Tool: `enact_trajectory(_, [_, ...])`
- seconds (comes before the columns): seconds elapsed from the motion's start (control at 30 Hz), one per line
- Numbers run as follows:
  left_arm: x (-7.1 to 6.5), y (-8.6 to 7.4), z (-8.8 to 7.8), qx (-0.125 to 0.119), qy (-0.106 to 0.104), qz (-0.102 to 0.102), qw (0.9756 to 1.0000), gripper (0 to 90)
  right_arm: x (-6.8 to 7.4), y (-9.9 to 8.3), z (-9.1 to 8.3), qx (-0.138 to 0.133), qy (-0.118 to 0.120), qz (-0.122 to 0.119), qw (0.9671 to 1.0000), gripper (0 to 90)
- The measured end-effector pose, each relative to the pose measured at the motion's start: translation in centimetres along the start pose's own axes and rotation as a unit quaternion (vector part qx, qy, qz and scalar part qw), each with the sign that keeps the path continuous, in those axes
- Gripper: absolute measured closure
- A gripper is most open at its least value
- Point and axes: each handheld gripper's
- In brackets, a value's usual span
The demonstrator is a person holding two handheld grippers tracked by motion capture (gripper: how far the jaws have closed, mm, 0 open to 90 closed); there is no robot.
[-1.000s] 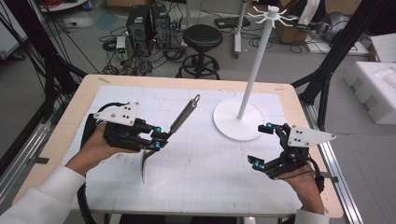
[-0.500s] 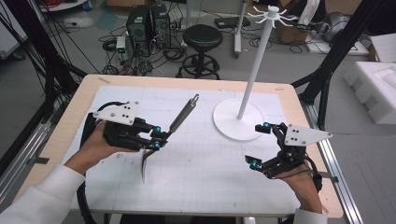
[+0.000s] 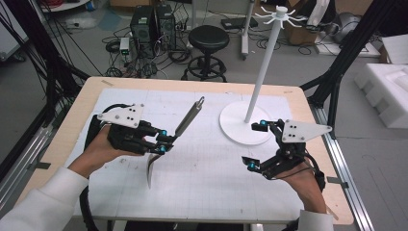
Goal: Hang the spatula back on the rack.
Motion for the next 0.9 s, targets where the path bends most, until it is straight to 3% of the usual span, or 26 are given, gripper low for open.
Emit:
enact_trajectory(0.27, [0.0,0.1,0.0,-0.005,-0.007,0.001,1.0000,74.7,-0.1,2.1,1.2,-0.006,0.021,0.000,0.9998,0.4])
enact_trajectory(0.43, [0.0,0.0,0.0,-0.005,-0.008,0.002,1.0000,74.7,-0.3,3.0,1.9,-0.015,0.048,0.006,0.9987,0.4])
enact_trajectory(0.77, [0.1,0.1,0.3,-0.006,-0.011,0.005,0.9999,74.7,-0.1,5.0,3.4,-0.009,0.073,-0.013,0.9972,0.4])
enact_trajectory(0.9, [0.1,0.0,0.3,-0.003,-0.011,0.004,0.9999,74.7,-0.3,5.5,4.2,0.011,0.090,-0.017,0.9958,0.4])
Point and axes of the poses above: each handheld gripper's, and its own axes: z roughly forward along the jaws, y roughly out of its top, x roughly to its left, and after that the axes turned 3 degrees about z, right-handed
